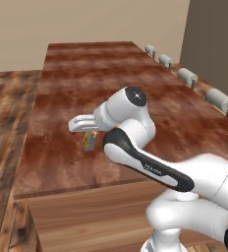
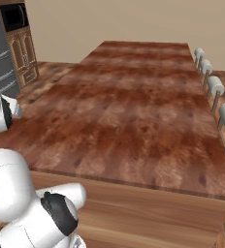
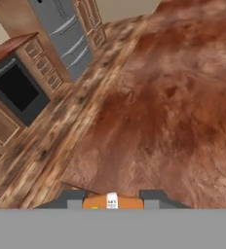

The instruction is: Pick the milk, boxed drink, can from the counter and place them in the open cabinet.

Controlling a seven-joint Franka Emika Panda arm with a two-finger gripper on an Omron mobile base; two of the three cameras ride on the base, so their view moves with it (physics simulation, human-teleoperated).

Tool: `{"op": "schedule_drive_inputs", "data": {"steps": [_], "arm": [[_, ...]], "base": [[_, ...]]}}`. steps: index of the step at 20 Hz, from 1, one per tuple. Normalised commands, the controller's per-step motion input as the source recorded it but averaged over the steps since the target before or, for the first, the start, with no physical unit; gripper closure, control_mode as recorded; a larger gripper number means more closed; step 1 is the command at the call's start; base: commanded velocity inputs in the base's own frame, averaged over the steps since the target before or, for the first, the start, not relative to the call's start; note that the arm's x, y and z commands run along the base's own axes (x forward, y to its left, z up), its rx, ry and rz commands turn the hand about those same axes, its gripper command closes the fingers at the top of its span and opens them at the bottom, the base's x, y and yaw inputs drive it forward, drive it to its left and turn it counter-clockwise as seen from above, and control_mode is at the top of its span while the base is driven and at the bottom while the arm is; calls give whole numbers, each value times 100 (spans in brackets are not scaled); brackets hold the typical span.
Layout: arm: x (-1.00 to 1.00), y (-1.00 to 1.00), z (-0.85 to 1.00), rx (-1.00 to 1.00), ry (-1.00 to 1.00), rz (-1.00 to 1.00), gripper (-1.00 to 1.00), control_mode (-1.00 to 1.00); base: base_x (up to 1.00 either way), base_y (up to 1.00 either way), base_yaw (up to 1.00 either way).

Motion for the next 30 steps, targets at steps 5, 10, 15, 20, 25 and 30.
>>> {"op": "schedule_drive_inputs", "data": {"steps": [5,10,15,20,25,30], "arm": [[-85,-8,0,-2,13,-1,100,-100],[-73,-32,43,0,0,2,100,-100],[-39,-33,42,-3,-8,9,100,-100],[0,-9,0,-3,0,3,100,-100],[0,-34,2,-24,0,23,100,-100],[0,-44,5,-26,0,21,100,-100]], "base": [[0,0,0],[0,0,0],[0,0,0],[0,0,0],[0,0,0],[0,0,0]]}}
